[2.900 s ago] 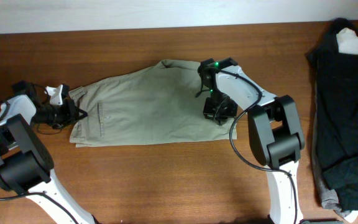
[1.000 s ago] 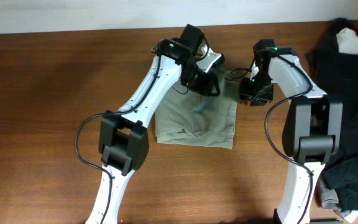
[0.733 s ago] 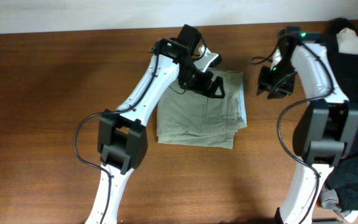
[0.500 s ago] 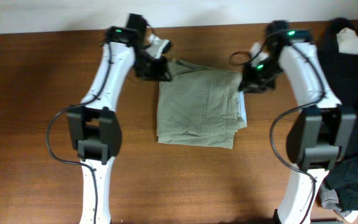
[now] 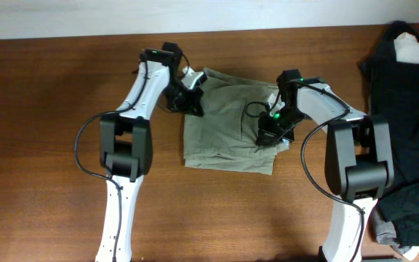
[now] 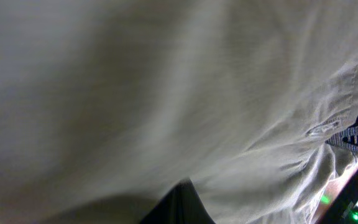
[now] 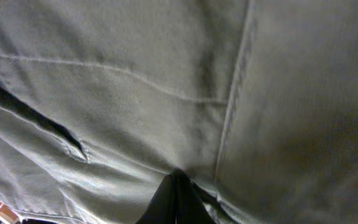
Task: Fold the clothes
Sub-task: 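Fold the trousers in half with both grippers toward the center, then drag the folded trousers to the back-left corner with the left gripper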
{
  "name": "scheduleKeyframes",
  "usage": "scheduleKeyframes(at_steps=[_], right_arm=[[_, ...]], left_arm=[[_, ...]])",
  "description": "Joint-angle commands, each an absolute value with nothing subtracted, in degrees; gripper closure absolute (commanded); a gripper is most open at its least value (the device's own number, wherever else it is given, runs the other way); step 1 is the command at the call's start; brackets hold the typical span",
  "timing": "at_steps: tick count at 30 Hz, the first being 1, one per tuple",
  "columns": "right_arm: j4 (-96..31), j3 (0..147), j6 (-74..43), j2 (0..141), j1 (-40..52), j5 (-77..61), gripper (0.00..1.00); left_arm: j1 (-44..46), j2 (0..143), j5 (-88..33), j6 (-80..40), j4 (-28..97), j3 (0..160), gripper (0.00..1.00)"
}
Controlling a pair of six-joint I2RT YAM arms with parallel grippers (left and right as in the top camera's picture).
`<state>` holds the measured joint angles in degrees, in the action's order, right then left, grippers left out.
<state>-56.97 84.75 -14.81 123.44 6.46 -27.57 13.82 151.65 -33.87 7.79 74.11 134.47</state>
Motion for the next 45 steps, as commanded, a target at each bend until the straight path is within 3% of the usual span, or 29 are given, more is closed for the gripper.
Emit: scheduleKeyframes(at_steps=[1, 7, 9, 10, 11, 12, 22, 25, 26, 29, 31, 32, 33, 34, 41, 45], right_arm=[[-57.60, 82.56, -19.68, 123.35, 5.37, -21.45, 0.96], [-67.88, 95.39, -18.96, 121.34, 4.54, -15.27, 0.96], [-73.45, 102.50, -19.18, 120.44, 4.62, -8.54, 0.86], [-75.33, 105.45, -19.14, 120.22, 4.51, -7.62, 0.65], [-77.23, 108.81, -18.90, 120.03, 4.40, -7.68, 0.38], [-78.28, 110.61, -18.90, 120.01, 4.36, -7.66, 0.25], [-79.77, 112.66, -18.26, 119.98, 4.43, -7.64, 0.22], [-79.79, 112.66, -18.26, 119.98, 4.43, -7.01, 0.22], [-79.77, 112.66, -18.26, 119.98, 4.43, -7.01, 0.22], [-80.07, 112.66, -18.02, 119.98, 4.43, -6.94, 0.22], [-80.40, 112.66, -17.15, 119.98, 4.40, -6.79, 0.22], [-80.55, 112.66, -16.95, 119.98, 4.40, -6.79, 0.22], [-80.66, 112.66, -16.93, 119.98, 4.43, -6.76, 0.23], [-80.64, 112.66, -16.93, 119.98, 4.40, -6.76, 0.23], [-81.87, 112.66, -16.80, 119.98, 4.43, -5.30, 0.26], [-81.23, 112.66, -16.80, 119.98, 4.40, -5.28, 0.25]], left_arm=[[10.72, 152.22, -30.57, 7.16, 72.49, 135.06, 0.99], [7.42, 151.22, -31.94, 7.42, 82.48, 145.05, 1.00], [7.51, 151.22, -33.19, 7.94, 86.70, 150.63, 0.99], [7.62, 151.22, -33.19, 8.29, 88.20, 152.07, 0.83], [7.73, 151.22, -33.12, 8.29, 89.17, 152.16, 0.01], [7.70, 151.52, -33.01, 8.47, 89.60, 151.55, 0.01], [9.96, 152.94, -36.95, 8.69, 79.59, 133.97, 0.02], [12.21, 152.99, -37.78, 8.64, 77.10, 132.03, 0.11], [13.08, 153.01, -37.78, 8.62, 76.73, 131.85, 0.19], [15.11, 153.05, -37.67, 7.46, 74.91, 131.46, 0.26], [15.97, 153.05, -37.71, 6.66, 73.45, 131.39, 0.39], [16.27, 153.05, -37.74, 6.66, 72.79, 131.39, 0.53], [16.23, 153.05, -37.71, 6.46, 72.01, 131.39, 0.82], [15.92, 153.05, -37.67, 6.04, 71.16, 131.39, 0.98], [3.31, 153.05, -34.20, -3.92, 61.08, 131.39, 0.99], [-16.16, 153.05, -29.52, -11.35, 60.93, 131.39, 0.99]])
